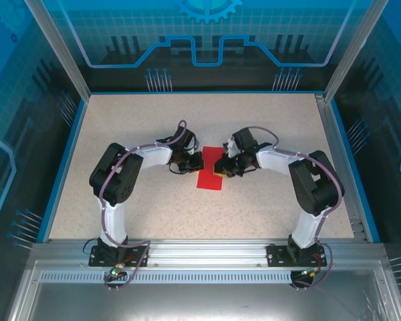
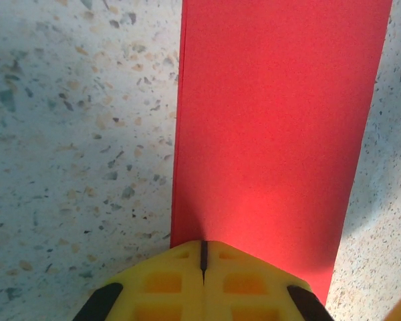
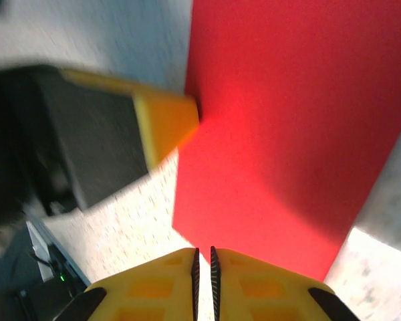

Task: Fold a paper plane with a square sheet of paper (pick it up from the middle)
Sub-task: Fold the square sheet of paper in half at the center of the table.

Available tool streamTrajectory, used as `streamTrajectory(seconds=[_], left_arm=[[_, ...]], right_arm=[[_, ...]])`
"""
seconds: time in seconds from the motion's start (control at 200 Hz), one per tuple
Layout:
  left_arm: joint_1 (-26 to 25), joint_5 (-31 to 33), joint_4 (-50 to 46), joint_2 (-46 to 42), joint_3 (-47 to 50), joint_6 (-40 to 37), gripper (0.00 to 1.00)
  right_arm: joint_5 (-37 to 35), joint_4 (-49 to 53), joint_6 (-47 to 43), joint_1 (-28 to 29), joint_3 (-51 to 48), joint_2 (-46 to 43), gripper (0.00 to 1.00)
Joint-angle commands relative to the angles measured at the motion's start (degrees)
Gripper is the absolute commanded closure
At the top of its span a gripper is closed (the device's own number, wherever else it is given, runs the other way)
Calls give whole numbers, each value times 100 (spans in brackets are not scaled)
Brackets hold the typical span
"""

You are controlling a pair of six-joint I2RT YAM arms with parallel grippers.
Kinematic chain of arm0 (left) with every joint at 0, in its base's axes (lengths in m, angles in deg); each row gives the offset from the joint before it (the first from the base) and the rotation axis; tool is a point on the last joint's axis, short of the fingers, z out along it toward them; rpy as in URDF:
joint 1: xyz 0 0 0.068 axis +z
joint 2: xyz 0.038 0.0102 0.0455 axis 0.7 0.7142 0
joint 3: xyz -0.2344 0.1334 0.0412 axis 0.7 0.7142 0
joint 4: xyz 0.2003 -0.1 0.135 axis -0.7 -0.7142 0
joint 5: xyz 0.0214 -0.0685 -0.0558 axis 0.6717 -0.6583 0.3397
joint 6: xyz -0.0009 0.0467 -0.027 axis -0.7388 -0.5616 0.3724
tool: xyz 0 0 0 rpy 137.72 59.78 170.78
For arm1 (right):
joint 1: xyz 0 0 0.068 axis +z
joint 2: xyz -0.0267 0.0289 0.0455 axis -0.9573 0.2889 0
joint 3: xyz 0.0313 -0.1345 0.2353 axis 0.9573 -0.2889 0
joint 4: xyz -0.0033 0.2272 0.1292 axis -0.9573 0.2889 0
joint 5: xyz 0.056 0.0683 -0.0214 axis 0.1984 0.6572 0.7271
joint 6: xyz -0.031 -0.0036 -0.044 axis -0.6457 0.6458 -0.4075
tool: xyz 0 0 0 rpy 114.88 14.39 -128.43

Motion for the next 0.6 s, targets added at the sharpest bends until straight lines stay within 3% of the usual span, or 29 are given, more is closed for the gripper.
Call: streamTrajectory(seconds=[0.0, 0.28, 0.595], left_arm=[[23, 210, -856, 97, 112, -141, 100], [27, 197, -809, 97, 158, -132, 100], [30, 202, -787, 95, 230, -144, 100]], right_arm=[[-154, -255, 224, 261, -203, -218, 85], [-274, -602, 349, 389, -1161, -55, 84], [-204, -187, 62, 155, -561, -633, 84]])
